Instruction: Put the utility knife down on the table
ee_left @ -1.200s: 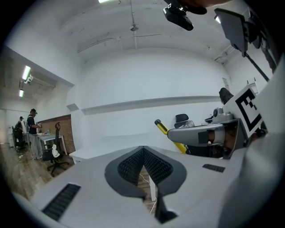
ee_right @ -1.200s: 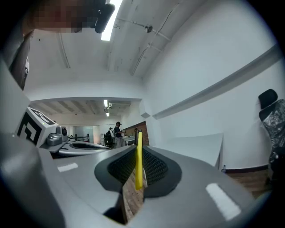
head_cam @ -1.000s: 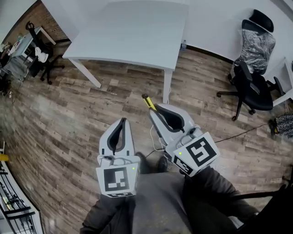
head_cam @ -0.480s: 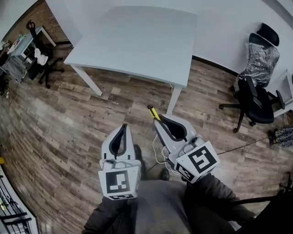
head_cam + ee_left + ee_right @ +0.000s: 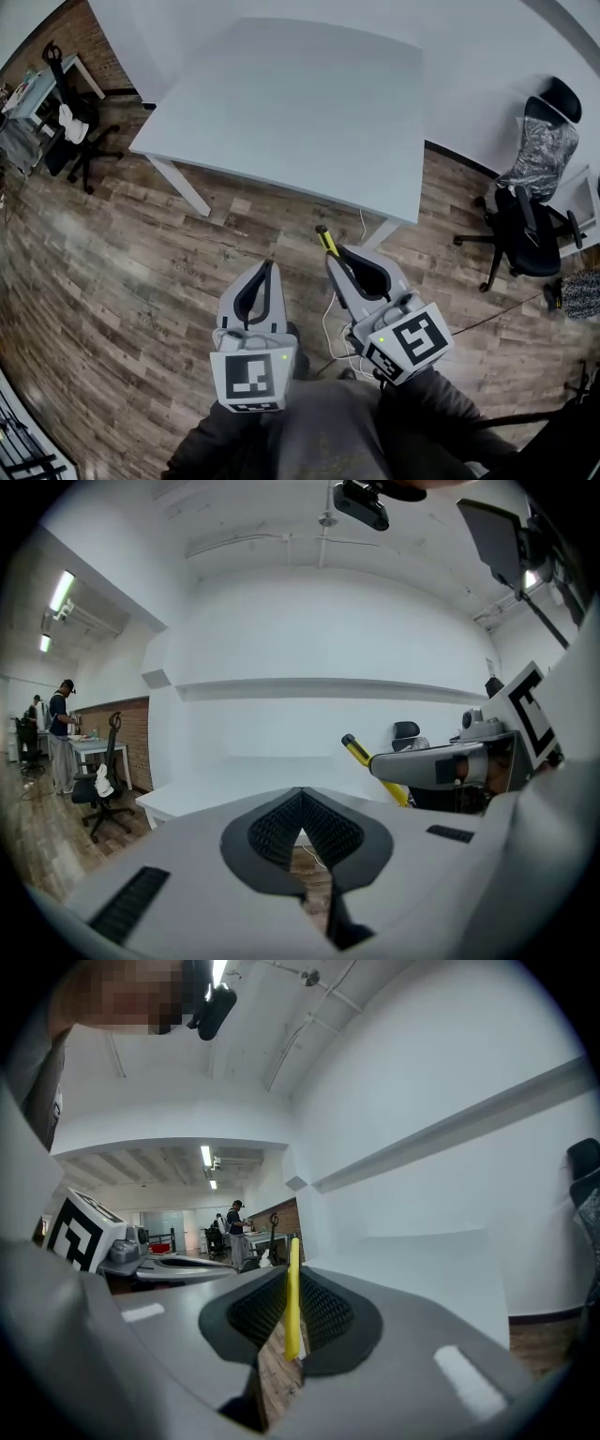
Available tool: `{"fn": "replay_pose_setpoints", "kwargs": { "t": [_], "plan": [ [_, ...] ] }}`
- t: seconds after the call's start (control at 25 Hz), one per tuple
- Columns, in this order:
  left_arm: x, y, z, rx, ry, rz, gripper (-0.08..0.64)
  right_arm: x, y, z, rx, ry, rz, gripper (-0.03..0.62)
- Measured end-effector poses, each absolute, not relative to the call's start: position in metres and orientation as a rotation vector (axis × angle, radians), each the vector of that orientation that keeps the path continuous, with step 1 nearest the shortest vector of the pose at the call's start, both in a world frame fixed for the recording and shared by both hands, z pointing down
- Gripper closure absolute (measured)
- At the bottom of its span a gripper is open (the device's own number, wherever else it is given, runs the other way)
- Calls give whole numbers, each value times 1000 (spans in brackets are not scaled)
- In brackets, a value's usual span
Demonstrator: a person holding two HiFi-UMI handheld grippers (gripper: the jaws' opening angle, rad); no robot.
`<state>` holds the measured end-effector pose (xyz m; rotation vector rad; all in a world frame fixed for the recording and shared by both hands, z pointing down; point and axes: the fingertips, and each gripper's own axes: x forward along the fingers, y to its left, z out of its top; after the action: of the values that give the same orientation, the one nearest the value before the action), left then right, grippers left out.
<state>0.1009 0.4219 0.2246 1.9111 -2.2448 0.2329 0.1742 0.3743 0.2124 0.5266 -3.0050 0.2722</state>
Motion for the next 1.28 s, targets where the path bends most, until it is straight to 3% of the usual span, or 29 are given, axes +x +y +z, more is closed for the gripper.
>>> {"fn": "replay_pose_setpoints", "kwargs": {
  "t": [0.68, 1.28],
  "plan": [
    [1, 332, 234, 2011, -2148, 267, 558, 77, 286, 210, 667, -2991, 267, 551],
    [-48, 136, 248, 2094, -2061, 405, 558, 19, 108, 241, 722, -2984, 404, 551]
  ]
}}
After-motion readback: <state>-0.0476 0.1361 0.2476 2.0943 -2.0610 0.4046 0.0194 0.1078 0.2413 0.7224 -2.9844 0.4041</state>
